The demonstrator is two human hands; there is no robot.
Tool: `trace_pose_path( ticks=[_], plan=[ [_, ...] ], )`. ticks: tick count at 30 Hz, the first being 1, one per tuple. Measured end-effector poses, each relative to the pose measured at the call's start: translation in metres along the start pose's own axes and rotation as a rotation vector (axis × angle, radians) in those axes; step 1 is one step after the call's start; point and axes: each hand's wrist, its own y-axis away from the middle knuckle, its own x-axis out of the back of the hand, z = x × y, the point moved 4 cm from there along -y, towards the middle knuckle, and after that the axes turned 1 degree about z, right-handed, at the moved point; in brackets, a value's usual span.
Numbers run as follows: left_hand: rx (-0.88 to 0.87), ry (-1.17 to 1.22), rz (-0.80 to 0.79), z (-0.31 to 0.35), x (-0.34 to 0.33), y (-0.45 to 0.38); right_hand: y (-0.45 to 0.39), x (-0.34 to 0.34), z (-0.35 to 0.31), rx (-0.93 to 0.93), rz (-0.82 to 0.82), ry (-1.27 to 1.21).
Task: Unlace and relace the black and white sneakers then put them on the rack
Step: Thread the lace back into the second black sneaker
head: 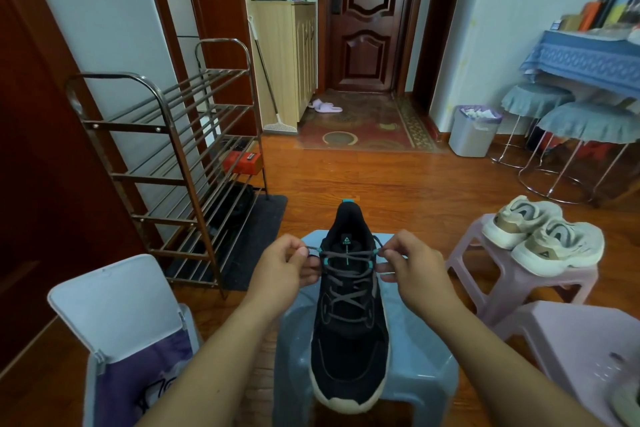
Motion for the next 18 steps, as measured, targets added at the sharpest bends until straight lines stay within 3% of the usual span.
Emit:
trace_pose_path(
  ticks=[3,7,10,14,18],
  plan=[
    [0.067,0.139,0.015,-0.004,0.001,0.001,0.001,-0.002,-0.001,-0.042,-0.008,-0.111],
    [0.062,0.107,0.039,-0.002,-0.001,0.006,0.006,-0.002,0.0,-0.109,0.036,-0.183],
    [0.131,0.02,0.082,-0.006,-0.003,0.015,0.017,-0.009,0.005,-0.2,0.053,-0.223],
    [0.13,-0.352,0.0,-0.005,-0.013,0.032,0.036,-0.029,0.002,-0.209,-0.086,-0.199],
    [0.131,-0.344,-0.014,0.001,-0.021,0.035,0.04,-0.038,-0.004,-0.214,-0.088,-0.138]
  ],
)
